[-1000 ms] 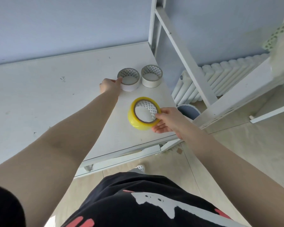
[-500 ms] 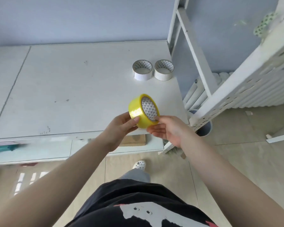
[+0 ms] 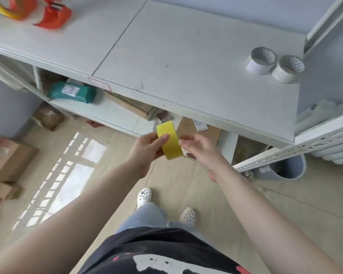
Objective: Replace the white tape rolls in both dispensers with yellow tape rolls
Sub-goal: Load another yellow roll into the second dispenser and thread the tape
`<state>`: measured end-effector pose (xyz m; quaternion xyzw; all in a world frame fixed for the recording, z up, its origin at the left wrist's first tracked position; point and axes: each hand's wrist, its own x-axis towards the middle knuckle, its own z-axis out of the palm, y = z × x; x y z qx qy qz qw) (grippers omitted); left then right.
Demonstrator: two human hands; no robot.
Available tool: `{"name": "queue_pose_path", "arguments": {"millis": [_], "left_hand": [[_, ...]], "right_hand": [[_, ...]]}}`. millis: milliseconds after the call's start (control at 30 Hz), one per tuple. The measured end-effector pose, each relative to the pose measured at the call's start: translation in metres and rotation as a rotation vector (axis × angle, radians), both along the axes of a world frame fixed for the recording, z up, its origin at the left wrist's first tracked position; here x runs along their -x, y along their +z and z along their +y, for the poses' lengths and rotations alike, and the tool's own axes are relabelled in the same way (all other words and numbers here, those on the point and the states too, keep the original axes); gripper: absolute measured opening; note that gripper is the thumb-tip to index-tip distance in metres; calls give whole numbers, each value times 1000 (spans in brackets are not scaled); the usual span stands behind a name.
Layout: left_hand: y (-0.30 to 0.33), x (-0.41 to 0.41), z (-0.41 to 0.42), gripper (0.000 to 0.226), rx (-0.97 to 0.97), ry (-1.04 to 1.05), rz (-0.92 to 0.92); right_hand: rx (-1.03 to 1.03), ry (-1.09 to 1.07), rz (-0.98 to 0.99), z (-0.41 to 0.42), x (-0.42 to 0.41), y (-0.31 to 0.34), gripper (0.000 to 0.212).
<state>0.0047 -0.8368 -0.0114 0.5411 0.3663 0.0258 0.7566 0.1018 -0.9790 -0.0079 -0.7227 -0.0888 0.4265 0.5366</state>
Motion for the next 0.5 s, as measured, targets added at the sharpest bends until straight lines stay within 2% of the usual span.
{"name": "queue_pose_path", "arguments": {"millis": [67, 233, 400, 500], "left_hand": [[-1, 21, 17, 29, -1, 47, 10], [-3, 75, 73, 18, -1, 126, 2], [-8, 141, 155, 41, -3, 180, 29], [-11, 180, 205, 44, 0, 201, 42]], "right_hand": [[4, 61, -10, 25, 18, -2, 27], [8, 138, 13, 95, 63, -9, 20], [1, 186, 68, 181, 125, -16, 16], [-4, 214, 78, 232, 160, -19, 14]]}}
